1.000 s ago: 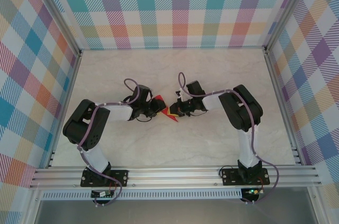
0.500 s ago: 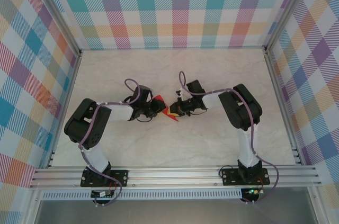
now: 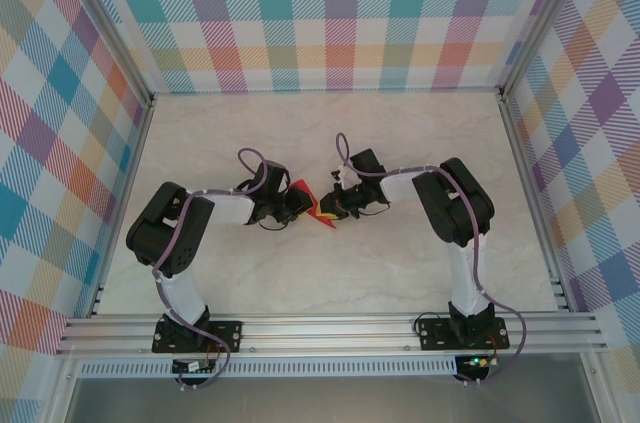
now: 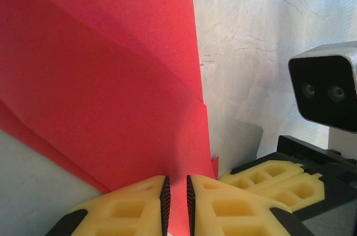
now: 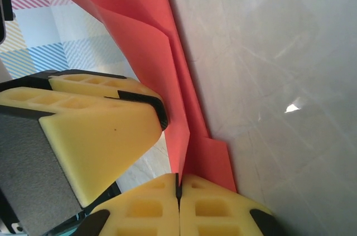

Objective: Fold a paper plane with a square sheet of paper (pick it up from the middle)

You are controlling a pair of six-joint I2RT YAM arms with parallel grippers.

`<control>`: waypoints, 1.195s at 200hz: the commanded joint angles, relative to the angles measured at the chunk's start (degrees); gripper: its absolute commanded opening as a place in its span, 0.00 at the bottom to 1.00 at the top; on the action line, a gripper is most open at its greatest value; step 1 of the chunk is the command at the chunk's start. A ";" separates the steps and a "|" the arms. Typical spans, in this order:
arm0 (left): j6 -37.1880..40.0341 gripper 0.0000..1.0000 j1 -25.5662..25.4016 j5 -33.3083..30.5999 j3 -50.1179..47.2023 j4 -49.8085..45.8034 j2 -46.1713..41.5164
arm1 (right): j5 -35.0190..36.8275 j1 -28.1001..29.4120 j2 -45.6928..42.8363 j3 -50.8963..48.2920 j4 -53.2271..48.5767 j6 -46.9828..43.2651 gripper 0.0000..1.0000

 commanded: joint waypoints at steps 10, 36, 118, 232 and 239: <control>0.28 0.19 -0.16 -3.22 -0.16 -5.01 1.94 | 5.89 -0.14 -2.51 1.14 -6.69 -3.85 0.10; 0.11 0.19 -0.13 -3.17 -0.12 -5.31 2.29 | 7.62 -0.04 -4.99 0.06 -8.32 -5.38 0.15; 0.05 0.18 -0.15 -3.07 0.35 -6.32 2.56 | 7.78 1.01 -7.49 -2.97 -8.92 -7.49 0.18; 0.11 0.18 -0.16 -3.27 1.28 -7.24 2.82 | 9.46 1.10 -5.84 -3.25 -11.00 -10.40 0.10; 0.11 0.18 -0.13 -3.18 1.25 -7.24 2.73 | 9.51 1.10 -5.73 -3.25 -11.04 -10.35 0.09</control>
